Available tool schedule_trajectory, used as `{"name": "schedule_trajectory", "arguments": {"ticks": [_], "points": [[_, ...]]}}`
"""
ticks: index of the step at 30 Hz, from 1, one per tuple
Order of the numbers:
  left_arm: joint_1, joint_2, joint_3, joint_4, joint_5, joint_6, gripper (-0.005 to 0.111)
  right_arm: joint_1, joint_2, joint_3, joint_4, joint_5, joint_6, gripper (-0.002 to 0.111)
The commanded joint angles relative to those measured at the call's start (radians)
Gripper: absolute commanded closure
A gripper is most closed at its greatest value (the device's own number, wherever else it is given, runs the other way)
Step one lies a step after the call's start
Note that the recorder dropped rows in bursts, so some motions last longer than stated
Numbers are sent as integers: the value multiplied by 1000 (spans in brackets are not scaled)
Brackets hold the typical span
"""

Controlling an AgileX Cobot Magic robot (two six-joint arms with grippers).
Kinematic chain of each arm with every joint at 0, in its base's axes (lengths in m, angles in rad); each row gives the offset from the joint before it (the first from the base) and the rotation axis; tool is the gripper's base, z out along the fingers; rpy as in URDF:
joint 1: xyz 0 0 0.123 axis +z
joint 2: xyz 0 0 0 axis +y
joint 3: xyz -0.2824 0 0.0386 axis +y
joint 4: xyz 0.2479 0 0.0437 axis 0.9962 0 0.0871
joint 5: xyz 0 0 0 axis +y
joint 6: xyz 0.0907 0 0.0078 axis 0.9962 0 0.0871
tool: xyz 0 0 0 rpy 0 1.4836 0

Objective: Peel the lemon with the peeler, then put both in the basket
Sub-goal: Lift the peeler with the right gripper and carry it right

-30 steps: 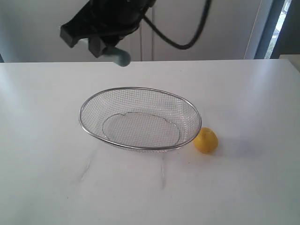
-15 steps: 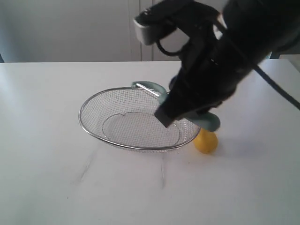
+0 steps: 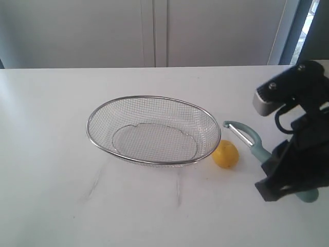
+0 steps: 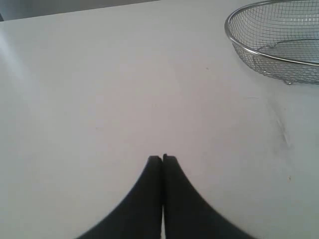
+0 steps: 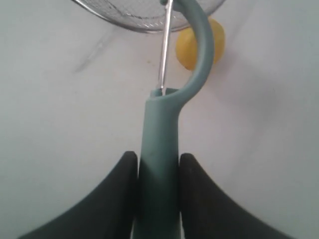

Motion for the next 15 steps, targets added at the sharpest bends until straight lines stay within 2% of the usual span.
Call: {"name": "schedule_trajectory", "arguments": {"ticks": [1, 15], "points": [[-5, -5, 4, -10, -3, -1, 107, -39, -22, 114, -20, -95, 19, 108], [-5, -5, 4, -10, -3, -1, 107, -39, -105, 108, -3, -97, 19, 108]]}}
